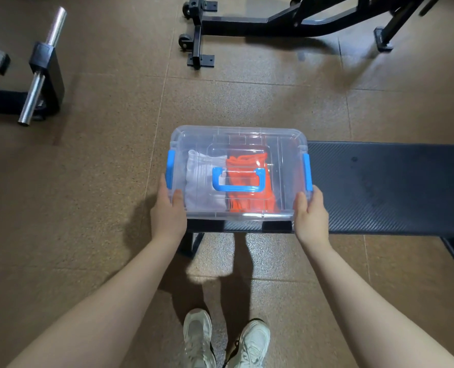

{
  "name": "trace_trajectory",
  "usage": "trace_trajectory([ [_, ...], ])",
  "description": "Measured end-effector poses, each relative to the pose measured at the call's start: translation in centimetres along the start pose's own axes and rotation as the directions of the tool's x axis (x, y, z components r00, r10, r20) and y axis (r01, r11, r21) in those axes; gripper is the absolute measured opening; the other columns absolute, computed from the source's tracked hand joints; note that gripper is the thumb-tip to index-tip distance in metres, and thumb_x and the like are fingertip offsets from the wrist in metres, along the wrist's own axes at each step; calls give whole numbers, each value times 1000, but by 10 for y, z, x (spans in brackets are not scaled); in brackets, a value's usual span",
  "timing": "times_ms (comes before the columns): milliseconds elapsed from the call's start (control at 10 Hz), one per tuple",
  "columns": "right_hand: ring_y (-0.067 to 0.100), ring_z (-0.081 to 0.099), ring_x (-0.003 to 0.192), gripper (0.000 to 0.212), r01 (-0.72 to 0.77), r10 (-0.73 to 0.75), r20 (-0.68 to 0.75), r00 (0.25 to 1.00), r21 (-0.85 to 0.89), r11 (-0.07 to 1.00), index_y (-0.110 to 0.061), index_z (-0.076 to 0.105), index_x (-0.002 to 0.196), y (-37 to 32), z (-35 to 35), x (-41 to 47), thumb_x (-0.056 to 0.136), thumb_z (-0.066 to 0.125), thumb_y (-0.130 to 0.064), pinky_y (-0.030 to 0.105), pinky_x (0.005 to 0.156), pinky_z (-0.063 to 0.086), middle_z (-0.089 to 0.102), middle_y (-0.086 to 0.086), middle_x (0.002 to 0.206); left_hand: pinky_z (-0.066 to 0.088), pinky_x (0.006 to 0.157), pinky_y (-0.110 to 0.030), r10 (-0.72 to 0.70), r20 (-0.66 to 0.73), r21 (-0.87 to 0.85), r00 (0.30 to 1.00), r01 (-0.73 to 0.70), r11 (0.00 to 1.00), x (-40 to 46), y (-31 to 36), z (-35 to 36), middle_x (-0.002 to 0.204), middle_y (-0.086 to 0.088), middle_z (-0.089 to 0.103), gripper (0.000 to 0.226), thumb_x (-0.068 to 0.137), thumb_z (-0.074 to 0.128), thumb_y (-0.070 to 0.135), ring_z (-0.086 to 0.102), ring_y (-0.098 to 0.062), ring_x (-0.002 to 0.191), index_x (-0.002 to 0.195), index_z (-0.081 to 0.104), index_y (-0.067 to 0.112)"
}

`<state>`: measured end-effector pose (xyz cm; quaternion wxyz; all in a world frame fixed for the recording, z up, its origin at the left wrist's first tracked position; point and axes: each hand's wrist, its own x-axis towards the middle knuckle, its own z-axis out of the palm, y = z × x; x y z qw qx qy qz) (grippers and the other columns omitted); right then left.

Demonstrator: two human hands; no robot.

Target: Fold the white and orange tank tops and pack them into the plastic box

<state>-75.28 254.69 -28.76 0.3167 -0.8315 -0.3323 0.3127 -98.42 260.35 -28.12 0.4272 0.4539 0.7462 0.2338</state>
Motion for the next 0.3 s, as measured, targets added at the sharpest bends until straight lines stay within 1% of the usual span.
trace_trajectory([
  [100, 33, 57, 86, 35, 25, -25, -13, 1000, -48, 999, -8, 42, 126, 1, 3, 14, 97, 35, -26, 34, 73, 41, 60, 12, 95, 38, 102, -41, 9, -44, 21, 999, -8, 1000, 3, 4, 7, 142, -3, 43, 50, 100, 33, 33, 43, -25, 129, 148, 19, 26],
  [200, 37, 57, 91, 34, -20, 22, 28, 999, -68, 998, -9, 41, 125, 6, 5, 22, 97, 34, -27, 38, 77, 42, 61, 15, 98, 38, 101, -39, 20, -18, 91, 1000, -18, 996, 4, 2, 11, 146, -3, 39, 51, 101, 30, 32, 41, -25, 130, 149, 13, 26],
  [300, 39, 56, 101, 46, -60, 86, 109, 990, -221, 973, -8, 33, 135, 6, 5, 25, 97, 32, -32, 43, 86, 45, 59, 19, 117, 38, 97, -41, 6, 61, 280, 998, -23, 960, 11, -3, 1, 146, -8, 38, 54, 101, 26, 33, 42, -28, 128, 150, 3, 26],
])
